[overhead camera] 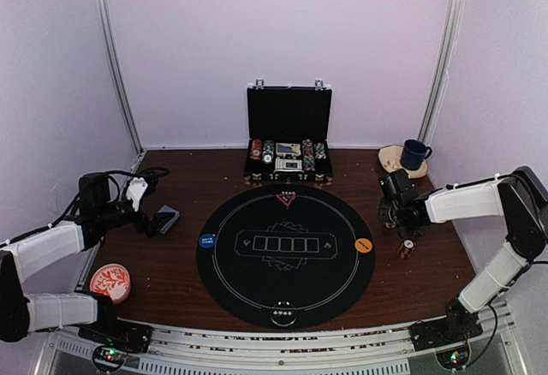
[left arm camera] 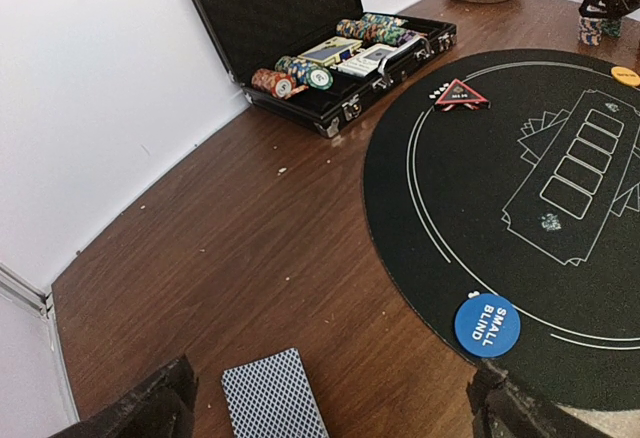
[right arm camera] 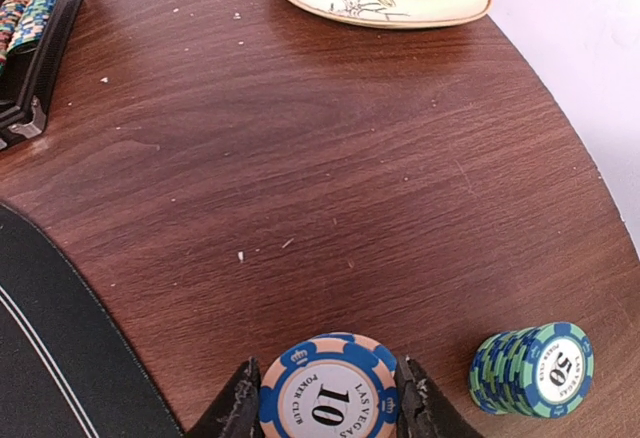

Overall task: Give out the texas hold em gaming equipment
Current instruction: Pick up the pile of poker chips from the pile of poker chips, then place the poker chips pile in the small blind area.

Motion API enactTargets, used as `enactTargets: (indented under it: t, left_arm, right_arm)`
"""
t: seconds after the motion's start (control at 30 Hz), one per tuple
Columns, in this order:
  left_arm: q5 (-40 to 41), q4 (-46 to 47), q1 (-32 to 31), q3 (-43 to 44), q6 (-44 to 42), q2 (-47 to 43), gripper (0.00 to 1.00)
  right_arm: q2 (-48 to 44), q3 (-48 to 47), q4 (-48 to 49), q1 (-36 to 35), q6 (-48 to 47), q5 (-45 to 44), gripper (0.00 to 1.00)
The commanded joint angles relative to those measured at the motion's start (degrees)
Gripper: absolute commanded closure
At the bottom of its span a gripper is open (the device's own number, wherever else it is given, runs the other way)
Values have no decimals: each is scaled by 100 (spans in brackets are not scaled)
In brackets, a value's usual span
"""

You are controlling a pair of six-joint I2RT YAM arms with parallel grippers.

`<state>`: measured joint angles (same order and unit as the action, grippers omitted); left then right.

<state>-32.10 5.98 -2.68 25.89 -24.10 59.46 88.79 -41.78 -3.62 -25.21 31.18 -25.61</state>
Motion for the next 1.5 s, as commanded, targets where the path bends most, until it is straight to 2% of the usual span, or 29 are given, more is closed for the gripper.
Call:
enactTargets:
  t: [0.0, 0.17, 0.37, 0.53, 0.8, 0.97, 1.2, 1.47]
  left_arm:
    - [-19, 237, -19, -23, -45, -26, 2]
    - [-13, 239, -16, -14, -42, -35, 2]
    - [69, 245, -21, -14, -4, -106, 2]
    - [163, 296, -19, -18, 73, -104, 2]
    - [230, 314, -17, -14, 98, -111, 2]
    - [259, 316, -11, -9, 110, -104, 2]
    - [273, 315, -7, -15, 109, -117, 2]
    - [264, 292, -11, -14, 106, -159, 2]
  right_arm:
    - [-183, -130, 4, -183, -130, -247, 72]
    - [-171, -283, 14, -585, -270, -254, 72]
    - [196, -850, -75, -1664, -367, -294, 72]
    - [1153, -1957, -394, -2753, -570, -470, 71]
    - [2954, -3809, -427, -3703, -1071, -80, 71]
    - [3548, -4634, -335, -3984, -1226, 514, 71]
    - [4032, -5278, -73, -4106, -1499, 1100, 71]
    - [4750, -6341, -51, -4098, -1755, 865, 71]
